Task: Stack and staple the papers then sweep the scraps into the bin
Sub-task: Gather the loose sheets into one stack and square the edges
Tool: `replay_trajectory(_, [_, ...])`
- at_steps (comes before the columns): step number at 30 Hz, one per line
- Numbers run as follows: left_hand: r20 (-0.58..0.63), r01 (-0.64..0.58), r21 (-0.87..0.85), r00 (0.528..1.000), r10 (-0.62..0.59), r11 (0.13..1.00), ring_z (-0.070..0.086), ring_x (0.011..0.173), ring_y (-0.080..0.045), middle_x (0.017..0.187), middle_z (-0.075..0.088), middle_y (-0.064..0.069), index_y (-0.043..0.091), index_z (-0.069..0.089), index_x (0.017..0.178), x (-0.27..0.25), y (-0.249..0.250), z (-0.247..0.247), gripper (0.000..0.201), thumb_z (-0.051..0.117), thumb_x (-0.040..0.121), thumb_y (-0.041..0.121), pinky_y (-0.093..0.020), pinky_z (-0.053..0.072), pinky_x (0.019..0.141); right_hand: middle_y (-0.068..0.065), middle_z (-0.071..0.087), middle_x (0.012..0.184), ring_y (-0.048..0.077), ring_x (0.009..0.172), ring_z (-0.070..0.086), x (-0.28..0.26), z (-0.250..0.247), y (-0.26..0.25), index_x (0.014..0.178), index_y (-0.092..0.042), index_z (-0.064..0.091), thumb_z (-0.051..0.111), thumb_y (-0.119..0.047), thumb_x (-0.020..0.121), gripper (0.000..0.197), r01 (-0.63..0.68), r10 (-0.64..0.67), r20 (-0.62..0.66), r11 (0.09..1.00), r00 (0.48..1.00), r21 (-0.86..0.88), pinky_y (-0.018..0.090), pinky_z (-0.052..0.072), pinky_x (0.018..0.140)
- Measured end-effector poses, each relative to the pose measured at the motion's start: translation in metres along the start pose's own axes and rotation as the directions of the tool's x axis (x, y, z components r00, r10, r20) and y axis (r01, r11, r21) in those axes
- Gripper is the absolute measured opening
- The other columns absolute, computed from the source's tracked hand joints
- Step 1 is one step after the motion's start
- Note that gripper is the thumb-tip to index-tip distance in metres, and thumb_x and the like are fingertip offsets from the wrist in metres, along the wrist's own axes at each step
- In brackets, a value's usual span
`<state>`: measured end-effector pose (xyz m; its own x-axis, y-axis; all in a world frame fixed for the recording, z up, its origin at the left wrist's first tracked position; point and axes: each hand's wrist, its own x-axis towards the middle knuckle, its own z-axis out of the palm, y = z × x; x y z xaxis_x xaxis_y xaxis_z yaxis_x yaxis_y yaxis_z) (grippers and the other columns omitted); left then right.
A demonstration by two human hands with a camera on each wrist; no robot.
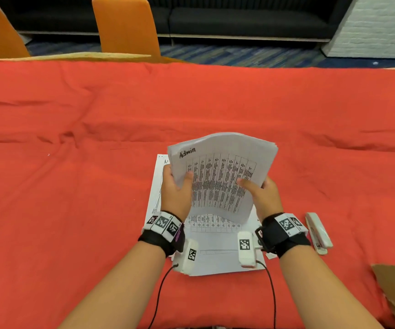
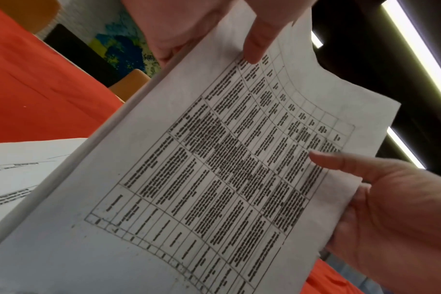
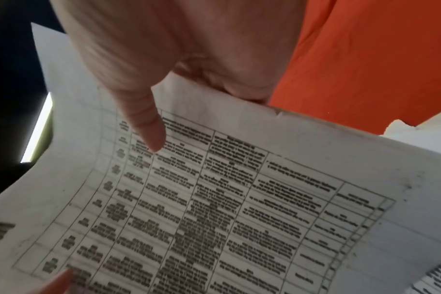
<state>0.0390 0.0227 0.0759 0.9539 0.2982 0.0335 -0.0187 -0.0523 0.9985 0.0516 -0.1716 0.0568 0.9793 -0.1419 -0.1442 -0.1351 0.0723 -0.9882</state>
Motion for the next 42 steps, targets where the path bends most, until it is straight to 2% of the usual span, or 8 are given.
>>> replay_trajectory(4, [0.011, -0.005, -0.030, 1.000, 0.006, 1.000, 0.060, 0.087, 0.013, 0.101, 0.062, 0.016, 0.038, 0.047, 0.099, 0.004, 0.002, -0.005, 0.030, 0.061, 0.090, 0.013, -0.011, 0.048, 0.076, -0.003, 0.075, 0.099, 0.018, 0.094, 0.069, -0.001, -0.002, -0.006, 0.097, -0.026, 0.068, 0.071, -0.003, 0.077, 0.031, 0.016, -0.017, 0.030, 0.999, 0.999, 0.037, 0.039, 0.052, 0.084])
replay_trajectory(12, [0.004, 0.025, -0.086, 1.000, -0.025, 0.996, 0.062, 0.105, -0.012, 0.109, 0.065, 0.005, 0.034, 0.053, 0.105, 0.010, 0.005, -0.004, 0.024, 0.059, 0.089, 0.018, -0.033, 0.047, 0.095, -0.008, 0.076, 0.090, 0.015, 0.090, 0.070, 0.002, 0.005, -0.011, 0.090, -0.024, 0.071, 0.070, -0.004, 0.078, 0.024, 0.012, -0.013, 0.014, 1.000, 1.000, 0.025, 0.039, 0.052, 0.086])
replay_trajectory(21, [0.012, 0.033, -0.067, 0.999, -0.032, 0.997, 0.060, 0.114, -0.018, 0.117, 0.065, -0.001, 0.016, 0.053, 0.121, 0.006, 0.005, -0.017, 0.034, 0.061, 0.088, 0.013, -0.046, 0.044, 0.104, -0.003, 0.075, 0.092, 0.017, 0.090, 0.069, -0.001, -0.003, -0.011, 0.094, -0.022, 0.068, 0.075, -0.001, 0.071, 0.032, 0.013, -0.015, 0.047, 0.998, 0.999, 0.054, 0.038, 0.053, 0.081])
replay_trajectory(25, [0.007, 0.083, -0.071, 0.997, -0.083, 0.994, 0.061, 0.106, -0.012, 0.114, 0.065, -0.002, 0.012, 0.050, 0.122, -0.001, -0.003, -0.012, 0.034, 0.059, 0.090, 0.006, -0.043, 0.043, 0.105, -0.004, 0.072, 0.084, 0.011, 0.079, 0.067, -0.004, 0.005, -0.002, 0.086, -0.020, 0.069, 0.072, 0.006, 0.073, 0.029, -0.009, 0.009, 0.015, 1.000, 1.000, 0.013, 0.033, 0.049, 0.078])
replay_trajectory(28, [0.008, 0.039, -0.062, 0.999, -0.039, 0.997, 0.062, 0.103, -0.007, 0.114, 0.065, 0.000, 0.010, 0.050, 0.126, 0.001, 0.001, -0.008, 0.034, 0.055, 0.092, 0.006, -0.029, 0.049, 0.095, -0.007, 0.075, 0.090, 0.016, 0.091, 0.069, -0.003, 0.006, -0.005, 0.088, -0.023, 0.071, 0.073, -0.004, 0.076, 0.023, 0.018, -0.018, 0.005, 0.999, 1.000, -0.037, 0.034, 0.051, 0.084])
replay_trajectory(33, [0.010, -0.056, -0.044, 0.998, 0.056, 0.997, 0.060, 0.092, 0.013, 0.104, 0.062, 0.017, 0.036, 0.048, 0.105, 0.004, 0.015, -0.005, 0.028, 0.054, 0.094, 0.011, -0.005, 0.046, 0.078, -0.013, 0.074, 0.088, 0.007, 0.090, 0.069, -0.010, 0.007, -0.024, 0.089, -0.030, 0.069, 0.068, -0.010, 0.083, 0.021, 0.170, -0.169, 0.022, 0.982, 0.985, -0.086, 0.024, 0.054, 0.080])
replay_trajectory(37, [0.023, -0.115, -0.032, 0.993, 0.115, 0.993, 0.059, 0.097, 0.011, 0.109, 0.062, 0.013, 0.021, 0.046, 0.120, -0.008, 0.010, -0.003, 0.026, 0.052, 0.095, 0.016, -0.003, 0.045, 0.079, -0.012, 0.072, 0.092, 0.003, 0.087, 0.068, -0.016, 0.012, -0.019, 0.090, -0.030, 0.066, 0.066, -0.010, 0.085, 0.021, 0.201, -0.202, 0.002, 0.977, 0.979, -0.073, 0.015, 0.055, 0.074])
replay_trajectory(42, [0.020, 0.006, 0.050, 1.000, -0.007, 0.999, 0.059, 0.087, 0.011, 0.099, 0.059, 0.020, 0.041, 0.043, 0.102, -0.009, -0.027, -0.004, 0.027, 0.053, 0.094, 0.016, -0.015, 0.047, 0.075, -0.013, 0.068, 0.093, -0.003, 0.083, 0.066, -0.012, 0.014, 0.015, 0.096, -0.024, 0.065, 0.065, -0.008, 0.085, 0.020, 0.071, -0.072, 0.002, 0.991, 0.997, -0.110, 0.015, 0.051, 0.074])
